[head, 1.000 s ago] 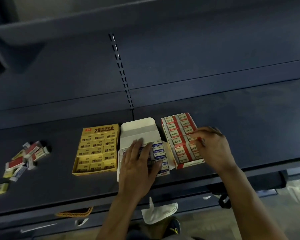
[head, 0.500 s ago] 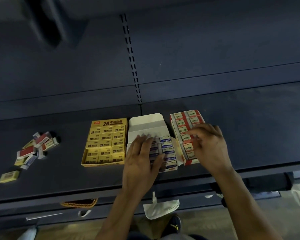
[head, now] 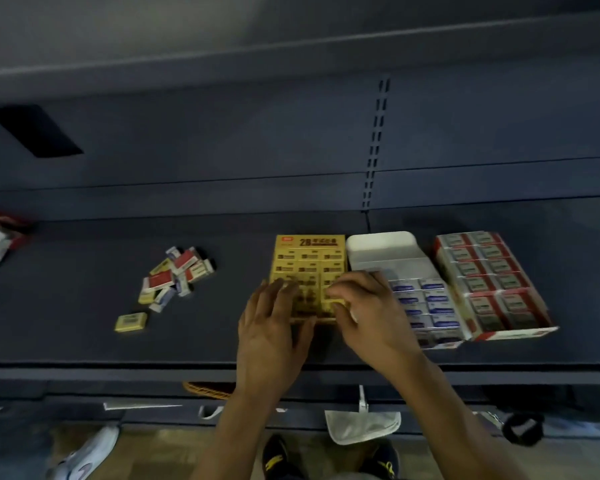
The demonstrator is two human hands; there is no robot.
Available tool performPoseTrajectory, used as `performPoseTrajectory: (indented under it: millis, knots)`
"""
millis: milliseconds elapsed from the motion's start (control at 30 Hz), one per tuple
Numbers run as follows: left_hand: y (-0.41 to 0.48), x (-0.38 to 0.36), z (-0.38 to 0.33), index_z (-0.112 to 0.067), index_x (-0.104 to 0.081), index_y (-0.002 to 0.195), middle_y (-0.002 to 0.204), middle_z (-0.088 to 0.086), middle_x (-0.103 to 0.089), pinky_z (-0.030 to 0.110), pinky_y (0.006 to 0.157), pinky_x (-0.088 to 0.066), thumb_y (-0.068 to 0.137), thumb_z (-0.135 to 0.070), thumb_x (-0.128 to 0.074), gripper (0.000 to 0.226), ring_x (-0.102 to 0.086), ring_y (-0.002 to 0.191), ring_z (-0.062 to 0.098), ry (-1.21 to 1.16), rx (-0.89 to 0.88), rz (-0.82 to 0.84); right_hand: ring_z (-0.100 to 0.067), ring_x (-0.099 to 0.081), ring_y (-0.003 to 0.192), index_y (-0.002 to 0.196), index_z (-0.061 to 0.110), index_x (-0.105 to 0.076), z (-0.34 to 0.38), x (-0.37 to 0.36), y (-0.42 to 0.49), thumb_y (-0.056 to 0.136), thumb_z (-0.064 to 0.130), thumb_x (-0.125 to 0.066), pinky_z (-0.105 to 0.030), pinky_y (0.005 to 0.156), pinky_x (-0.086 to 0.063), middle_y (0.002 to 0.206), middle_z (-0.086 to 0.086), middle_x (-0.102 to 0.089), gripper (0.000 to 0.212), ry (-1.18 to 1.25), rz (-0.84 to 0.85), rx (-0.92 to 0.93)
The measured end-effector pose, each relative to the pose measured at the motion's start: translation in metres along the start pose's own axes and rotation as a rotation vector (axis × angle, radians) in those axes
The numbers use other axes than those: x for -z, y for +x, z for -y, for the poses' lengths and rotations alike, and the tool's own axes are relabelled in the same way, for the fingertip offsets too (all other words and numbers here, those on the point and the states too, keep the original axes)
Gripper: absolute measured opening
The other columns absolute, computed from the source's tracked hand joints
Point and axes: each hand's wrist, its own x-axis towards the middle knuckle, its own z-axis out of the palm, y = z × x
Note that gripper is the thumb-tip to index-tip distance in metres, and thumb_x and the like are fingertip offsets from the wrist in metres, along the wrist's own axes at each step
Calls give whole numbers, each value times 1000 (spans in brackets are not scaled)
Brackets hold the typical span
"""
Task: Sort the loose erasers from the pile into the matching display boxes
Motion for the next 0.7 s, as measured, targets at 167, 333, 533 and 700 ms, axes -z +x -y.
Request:
performPoseTrajectory:
  millis: [167,333,533,700]
  knots:
    - [-7,26,48,-16,-54,127,128,6,-55,47,94,-46,85,-49,-44,54,-45,124,32,46,58,-16,-25,-56,92,91,20,-69,52,-40,9,74,18,-66,-31,76,-49,96,3,-60,17,5,65,65]
    - [-16,44,89,-14,-56,125,125,9,-56,49,85,-49,80,-34,-70,51,-49,119,36,92,119,-16,-27,-56,94,98,17,-67,87,-79,17,76,16,-66,-35,81,-50,100,-1,-58,22,49,162,105]
    - [-22,63,138,-10,-60,121,121,12,-59,47,81,-51,73,-27,-76,53,-53,112,36,174,188,-32,-26,-58,91,98,16,-68,120,-117,29,71,13,-73,-32,76,-53,99,1,-59,27,22,199,107]
    - [-25,77,177,-7,-61,117,116,13,-60,47,77,-52,72,-20,-77,49,-53,107,38,209,260,-60,-26,-58,91,100,14,-69,139,-147,39,72,12,-73,-32,76,-54,97,0,-61,28,15,211,92]
